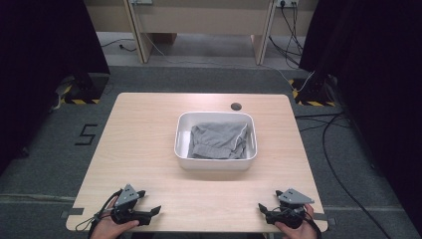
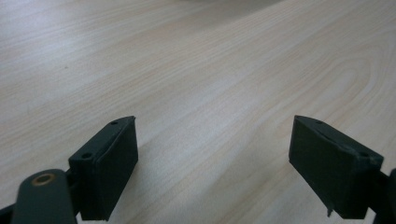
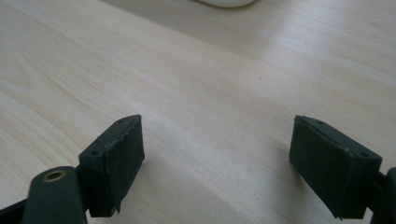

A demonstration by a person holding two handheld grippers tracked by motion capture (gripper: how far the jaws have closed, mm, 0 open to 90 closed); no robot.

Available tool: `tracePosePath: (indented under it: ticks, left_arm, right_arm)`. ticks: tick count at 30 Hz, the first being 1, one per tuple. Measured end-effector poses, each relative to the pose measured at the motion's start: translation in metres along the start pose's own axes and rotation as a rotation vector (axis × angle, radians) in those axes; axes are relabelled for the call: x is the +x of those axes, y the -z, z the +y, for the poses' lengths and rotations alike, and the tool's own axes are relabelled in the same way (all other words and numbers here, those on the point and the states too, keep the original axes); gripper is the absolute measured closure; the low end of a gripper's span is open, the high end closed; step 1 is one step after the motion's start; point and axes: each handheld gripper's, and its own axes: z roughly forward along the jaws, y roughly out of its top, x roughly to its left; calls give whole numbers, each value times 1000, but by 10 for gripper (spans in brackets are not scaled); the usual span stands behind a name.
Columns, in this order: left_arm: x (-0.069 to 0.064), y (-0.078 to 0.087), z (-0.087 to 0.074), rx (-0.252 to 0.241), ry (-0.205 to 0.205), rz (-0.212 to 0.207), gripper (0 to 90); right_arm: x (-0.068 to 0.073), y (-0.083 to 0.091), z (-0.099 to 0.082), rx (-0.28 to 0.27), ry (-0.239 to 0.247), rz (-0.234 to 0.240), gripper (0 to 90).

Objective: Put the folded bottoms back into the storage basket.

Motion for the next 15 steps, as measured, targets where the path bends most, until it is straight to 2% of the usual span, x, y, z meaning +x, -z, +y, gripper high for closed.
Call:
tracePosePath:
  ticks: [1, 5, 7, 9, 11, 15]
  left_arm:
    - [0, 1, -1, 2, 4, 2, 153]
    - [0, 3, -7, 0, 2, 9, 151]
    - [0, 5, -9, -3, -2, 16, 151]
    - [0, 6, -12, -16, 2, 18, 149]
    - [-2, 7, -15, -25, -15, 24, 148]
    - [-3, 10, -17, -11, -30, 44, 148]
  right_arm:
    - [1, 0, -1, -4, -3, -2, 166]
    - [3, 0, -6, -25, 35, -1, 145]
    - [4, 0, -9, -43, 28, 3, 145]
    - [3, 0, -12, -66, 41, 4, 145]
    - [3, 0, -14, -85, 37, 5, 145]
    - [4, 0, -17, -105, 29, 2, 146]
